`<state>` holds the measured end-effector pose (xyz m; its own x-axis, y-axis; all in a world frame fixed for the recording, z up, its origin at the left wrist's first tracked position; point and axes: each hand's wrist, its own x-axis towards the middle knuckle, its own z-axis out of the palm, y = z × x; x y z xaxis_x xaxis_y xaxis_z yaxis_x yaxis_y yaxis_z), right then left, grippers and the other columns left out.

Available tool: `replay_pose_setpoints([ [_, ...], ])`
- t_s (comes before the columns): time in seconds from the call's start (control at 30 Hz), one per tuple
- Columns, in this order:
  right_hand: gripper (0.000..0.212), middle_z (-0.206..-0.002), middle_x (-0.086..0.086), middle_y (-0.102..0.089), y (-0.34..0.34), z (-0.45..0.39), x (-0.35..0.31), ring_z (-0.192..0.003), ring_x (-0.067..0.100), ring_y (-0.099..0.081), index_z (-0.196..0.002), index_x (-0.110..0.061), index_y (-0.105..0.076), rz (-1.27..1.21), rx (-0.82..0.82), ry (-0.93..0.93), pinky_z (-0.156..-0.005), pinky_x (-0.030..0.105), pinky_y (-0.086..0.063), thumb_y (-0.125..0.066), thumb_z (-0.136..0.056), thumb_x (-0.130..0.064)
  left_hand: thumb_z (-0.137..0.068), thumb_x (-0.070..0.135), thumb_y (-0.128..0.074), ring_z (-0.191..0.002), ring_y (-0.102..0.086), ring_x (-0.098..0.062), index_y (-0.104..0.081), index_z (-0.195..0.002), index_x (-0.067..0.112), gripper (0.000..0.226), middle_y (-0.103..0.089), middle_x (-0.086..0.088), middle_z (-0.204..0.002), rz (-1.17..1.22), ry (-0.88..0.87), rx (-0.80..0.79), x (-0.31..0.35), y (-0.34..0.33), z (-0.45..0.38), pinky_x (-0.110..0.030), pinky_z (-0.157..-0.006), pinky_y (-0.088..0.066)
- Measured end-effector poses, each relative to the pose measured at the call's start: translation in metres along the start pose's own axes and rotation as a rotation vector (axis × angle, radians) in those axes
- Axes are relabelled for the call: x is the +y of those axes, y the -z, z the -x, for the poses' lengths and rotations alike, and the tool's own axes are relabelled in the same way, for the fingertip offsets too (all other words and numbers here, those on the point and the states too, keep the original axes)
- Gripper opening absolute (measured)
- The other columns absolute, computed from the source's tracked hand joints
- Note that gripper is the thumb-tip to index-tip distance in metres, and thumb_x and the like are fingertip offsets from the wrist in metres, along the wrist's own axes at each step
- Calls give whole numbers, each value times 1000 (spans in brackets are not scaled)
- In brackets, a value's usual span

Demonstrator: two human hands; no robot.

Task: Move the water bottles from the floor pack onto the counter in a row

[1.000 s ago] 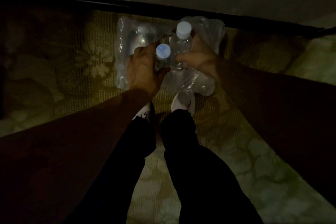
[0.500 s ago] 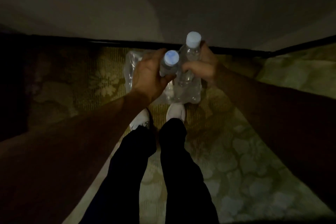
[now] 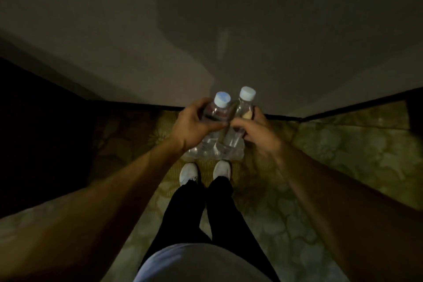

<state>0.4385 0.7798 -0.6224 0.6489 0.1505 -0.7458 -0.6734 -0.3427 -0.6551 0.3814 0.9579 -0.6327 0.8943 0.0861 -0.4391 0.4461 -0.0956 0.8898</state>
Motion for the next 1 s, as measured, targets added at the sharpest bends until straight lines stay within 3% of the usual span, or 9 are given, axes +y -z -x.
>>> replay_pose_setpoints([
  [0.17, 51, -109, -4, -66, -17, 47, -54, -93, 11, -64, -121, -31, -50, -31, -1, 90, -61, 23, -47, -74, -78, -18, -74, 19, -82, -94, -66, -1, -53, -118, 31, 54, -66, 10, -105, 136, -28, 52, 59, 28, 30, -19, -78, -56],
  [0.37, 53, -110, 3, -69, -32, 77, -110, -93, 18, -70, -118, -26, -55, -29, -18, 249, -72, 37, -57, -79, -72, -29, -84, 22, -73, -96, -69, -13, -59, -123, 7, 44, -70, -4, -110, 316, -42, 179, 106, 47, 51, -12, -67, -53],
  [0.47, 81, -120, 2, -65, -44, 93, -134, -101, 24, -66, -131, -30, -47, 33, -56, 318, -78, 41, -58, -84, -61, -49, -88, 31, -68, -88, -65, -6, -57, -122, 6, 43, -67, -1, -105, 349, -66, 293, 127, 53, 63, -9, -63, -49],
  [0.53, 101, -128, 2, -61, -48, 107, -144, -108, 26, -64, -140, -29, -39, 30, -67, 341, -87, 46, -56, -84, -54, -60, -91, 38, -63, -89, -64, -11, -56, -121, 7, 44, -66, -2, -104, 367, -81, 349, 142, 55, 69, -16, -69, -51],
  [0.67, 79, -123, 2, -64, -59, 133, -156, -101, 22, -68, -134, -30, -43, 4, -112, 415, -80, 40, -59, -73, -69, -63, -95, 50, -49, -101, -67, -25, -53, -122, 13, 46, -67, -8, -111, 415, -90, 414, 162, 57, 84, -40, -89, -53],
  [0.77, 47, -102, 6, -67, -60, 157, -165, -71, 12, -67, -127, -24, -45, 22, -205, 407, -51, 22, -53, -51, -91, -53, -89, 55, -57, -88, -72, -18, -54, -120, 14, 52, -70, -9, -109, 402, -99, 408, 175, 58, 103, -28, -68, -55],
  [0.87, 43, -87, 10, -69, -52, 172, -165, -67, 17, -65, -121, -6, -56, 39, -320, 373, -56, 26, -52, -40, -96, -37, -82, 56, -66, -81, -68, -17, -67, -113, 10, 56, -72, -11, -101, 392, -91, 353, 185, 58, 126, -26, -70, -53],
  [0.93, 36, -77, 7, -68, -49, 182, -165, -61, 16, -64, -121, -8, -55, 23, -394, 386, -54, 27, -52, -41, -96, -30, -77, 57, -70, -85, -62, -24, -67, -115, 6, 64, -68, -13, -99, 455, -70, 346, 187, 58, 140, -33, -76, -53],
  [1.0, 30, -62, -2, -67, -47, 191, -166, -51, 9, -63, -125, -12, -50, -13, -462, 400, -47, 24, -50, -46, -99, -27, -78, 58, -70, -85, -67, -21, -69, -112, 10, 59, -72, -11, -101, 464, -52, 355, 189, 59, 157, -29, -69, -59],
])
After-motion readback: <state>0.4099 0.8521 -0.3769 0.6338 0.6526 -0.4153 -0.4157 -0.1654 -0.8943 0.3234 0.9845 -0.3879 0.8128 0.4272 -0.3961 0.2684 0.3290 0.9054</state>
